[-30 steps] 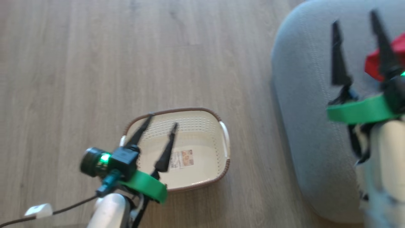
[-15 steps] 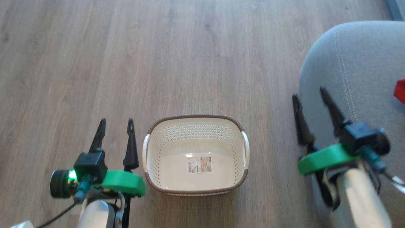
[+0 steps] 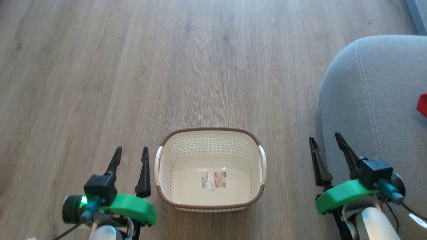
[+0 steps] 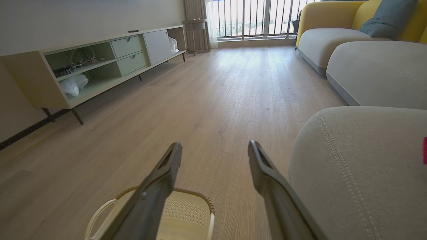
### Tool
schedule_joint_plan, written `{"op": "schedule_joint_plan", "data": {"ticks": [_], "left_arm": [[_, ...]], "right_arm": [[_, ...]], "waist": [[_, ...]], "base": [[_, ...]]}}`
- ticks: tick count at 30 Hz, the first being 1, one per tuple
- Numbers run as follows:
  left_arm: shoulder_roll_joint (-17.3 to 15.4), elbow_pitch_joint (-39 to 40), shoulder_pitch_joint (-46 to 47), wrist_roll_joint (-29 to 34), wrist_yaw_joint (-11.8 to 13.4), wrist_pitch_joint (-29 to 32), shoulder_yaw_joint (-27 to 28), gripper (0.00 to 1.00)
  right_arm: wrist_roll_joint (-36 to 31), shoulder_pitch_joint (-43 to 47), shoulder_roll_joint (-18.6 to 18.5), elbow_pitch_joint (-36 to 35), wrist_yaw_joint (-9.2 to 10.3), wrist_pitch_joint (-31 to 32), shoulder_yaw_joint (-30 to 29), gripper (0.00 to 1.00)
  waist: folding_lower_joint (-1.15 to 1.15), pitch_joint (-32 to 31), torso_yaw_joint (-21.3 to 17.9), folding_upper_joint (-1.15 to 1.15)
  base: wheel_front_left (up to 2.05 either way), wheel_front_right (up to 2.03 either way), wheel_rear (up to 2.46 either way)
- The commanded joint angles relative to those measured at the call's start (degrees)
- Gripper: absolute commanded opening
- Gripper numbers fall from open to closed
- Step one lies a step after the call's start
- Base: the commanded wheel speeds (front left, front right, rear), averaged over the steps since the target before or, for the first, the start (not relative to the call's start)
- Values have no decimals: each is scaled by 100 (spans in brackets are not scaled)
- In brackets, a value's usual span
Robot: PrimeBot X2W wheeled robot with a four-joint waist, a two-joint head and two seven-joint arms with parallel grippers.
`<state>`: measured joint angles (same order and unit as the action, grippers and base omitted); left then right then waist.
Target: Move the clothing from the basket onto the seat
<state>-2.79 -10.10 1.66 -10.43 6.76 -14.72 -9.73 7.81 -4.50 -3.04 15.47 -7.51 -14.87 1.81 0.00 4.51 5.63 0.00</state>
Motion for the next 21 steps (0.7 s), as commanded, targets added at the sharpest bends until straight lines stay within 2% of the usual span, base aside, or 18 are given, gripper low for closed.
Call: {"op": "schedule_joint_plan", "data": {"ticks": [1, 3, 9, 21], "left_arm": [[-10, 175, 54, -154, -111, -28, 162, 100], [-10, 160, 7, -257, -274, -28, 198, 100], [-10, 125, -25, -270, -478, -28, 262, 100], [-9, 38, 45, -368, -673, -28, 368, 100]], "right_arm": [[24, -48, 15, -151, 2, -13, 69, 100], [9, -36, 15, -152, 2, -13, 56, 100], [-59, -43, 15, -176, 2, -13, 95, 100], [6, -94, 16, -176, 2, -13, -30, 100]], "waist": [[0, -46, 17, 0], [0, -68, 15, 0], [0, -74, 8, 0], [0, 30, -72, 0]], "base": [[0, 0, 0], [0, 0, 0], [0, 0, 0], [0, 0, 0]]}}
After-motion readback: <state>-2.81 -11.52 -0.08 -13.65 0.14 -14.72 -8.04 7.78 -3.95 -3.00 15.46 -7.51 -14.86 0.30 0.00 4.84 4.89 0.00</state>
